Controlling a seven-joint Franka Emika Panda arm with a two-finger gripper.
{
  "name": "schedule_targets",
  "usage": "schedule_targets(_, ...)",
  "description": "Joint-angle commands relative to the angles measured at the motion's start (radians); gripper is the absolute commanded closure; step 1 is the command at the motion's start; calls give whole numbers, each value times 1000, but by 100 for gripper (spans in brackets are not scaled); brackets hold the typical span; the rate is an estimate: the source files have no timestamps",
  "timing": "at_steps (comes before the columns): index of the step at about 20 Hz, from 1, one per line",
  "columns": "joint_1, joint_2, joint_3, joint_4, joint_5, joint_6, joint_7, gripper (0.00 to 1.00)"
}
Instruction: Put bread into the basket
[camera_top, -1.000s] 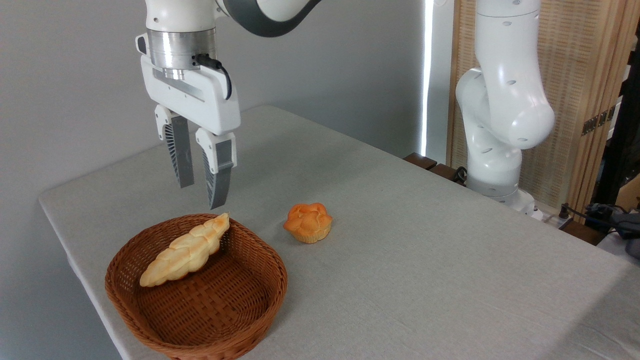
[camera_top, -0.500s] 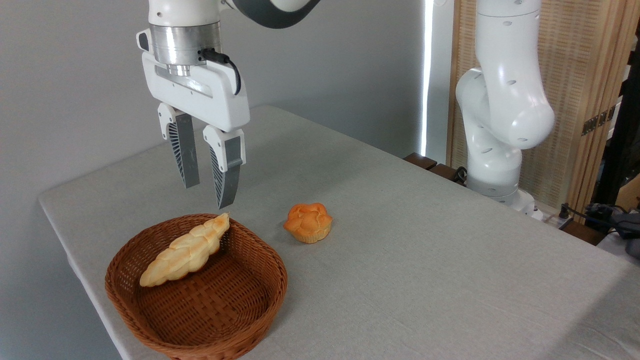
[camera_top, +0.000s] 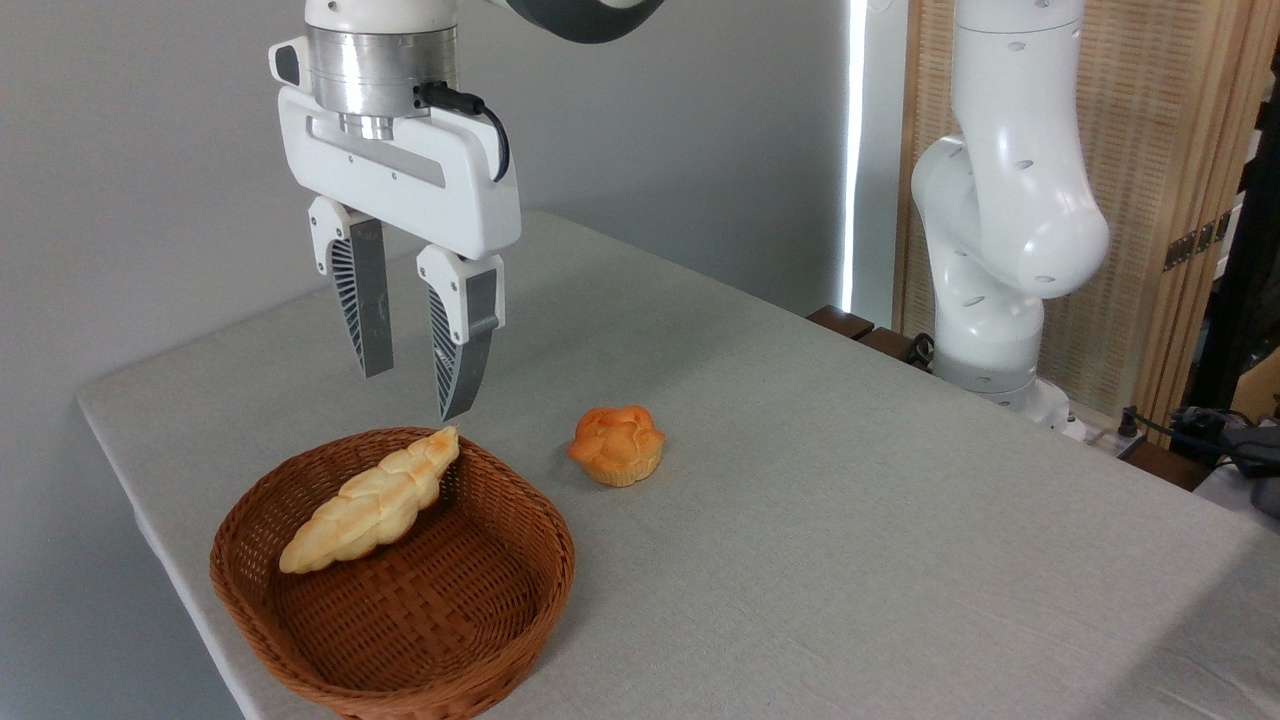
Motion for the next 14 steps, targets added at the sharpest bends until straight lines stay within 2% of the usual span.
schedule_targets(1,62,-6,-22,14,-21,-31,-3,0)
schedule_targets(2,84,-6,-59,14,-26,-31,-3,0)
schedule_targets(3,140,-6,-117,14,-26,-31,-3,0)
schedule_targets(6,243,-6,-225,14,-26,-31,-5,0)
schedule_targets(8,273,-11,-250,14,-27,-32,-5,0)
schedule_targets(14,281,-17,-251,14,-38,-31,-3,0)
